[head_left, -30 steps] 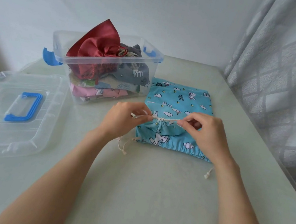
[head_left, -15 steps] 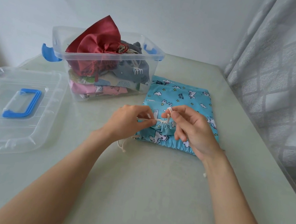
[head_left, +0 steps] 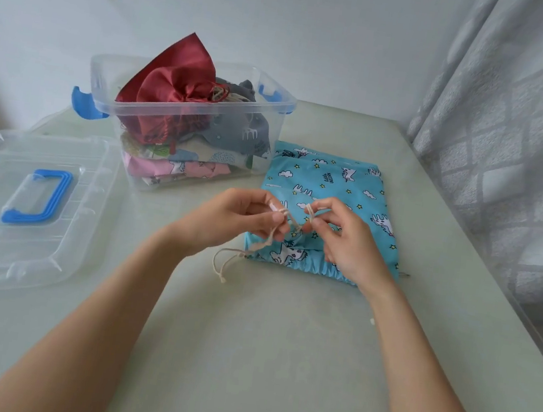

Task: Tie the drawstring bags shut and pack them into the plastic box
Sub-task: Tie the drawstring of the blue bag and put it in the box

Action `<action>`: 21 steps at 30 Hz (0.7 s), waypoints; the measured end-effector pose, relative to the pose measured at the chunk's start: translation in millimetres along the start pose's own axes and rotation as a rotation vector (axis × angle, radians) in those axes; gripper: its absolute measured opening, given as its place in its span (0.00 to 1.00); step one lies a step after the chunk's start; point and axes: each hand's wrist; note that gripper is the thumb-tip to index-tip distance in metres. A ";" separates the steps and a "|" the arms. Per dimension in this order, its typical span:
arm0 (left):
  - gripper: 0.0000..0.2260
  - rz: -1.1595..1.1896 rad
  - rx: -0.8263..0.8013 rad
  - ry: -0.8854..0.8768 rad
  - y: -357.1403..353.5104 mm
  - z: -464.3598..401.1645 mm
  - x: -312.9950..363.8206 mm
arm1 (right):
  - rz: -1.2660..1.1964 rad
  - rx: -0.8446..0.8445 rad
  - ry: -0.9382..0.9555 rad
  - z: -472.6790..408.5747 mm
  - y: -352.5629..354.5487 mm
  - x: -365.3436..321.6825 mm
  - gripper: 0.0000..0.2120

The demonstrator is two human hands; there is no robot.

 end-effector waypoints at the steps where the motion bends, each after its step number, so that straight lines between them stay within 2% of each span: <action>1: 0.07 -0.003 -0.008 0.006 -0.5 0.4 0.3 | 0.020 -0.005 0.009 -0.5 -1.0 0.8 0.04; 4: 0.07 -0.049 -0.070 0.029 4.6 3.5 2.2 | -0.010 -0.013 -0.012 0.1 -1.7 1.4 0.07; 8: 0.06 -0.145 -0.196 0.114 9.0 8.1 5.7 | -0.039 -0.015 -0.038 -0.3 -0.7 1.0 0.04; 11: 0.10 -0.204 -0.259 0.126 8.0 9.2 6.4 | -0.012 -0.012 -0.035 -0.6 -1.7 1.3 0.07; 13: 0.06 -0.154 -0.205 0.090 4.7 8.6 6.8 | 0.002 0.004 -0.034 -1.3 -2.4 2.2 0.07; 16: 0.13 -0.090 -0.077 0.012 -1.3 3.4 4.6 | 0.021 0.029 -0.024 -2.0 -5.2 3.5 0.04; 18: 0.13 -0.192 -0.040 -0.035 -4.7 -0.1 -0.7 | -0.031 0.033 -0.015 -0.9 -7.2 2.0 0.02; 21: 0.15 -0.398 0.017 -0.067 -5.4 -3.4 -7.6 | -0.150 0.017 -0.006 1.2 -7.4 -2.1 0.03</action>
Point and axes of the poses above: each hand's wrist, its own z-axis away from the middle knuckle, its own y-axis out of the back of the hand, x = y × z, and after that the axes turned 5 degrees about -z, right-handed
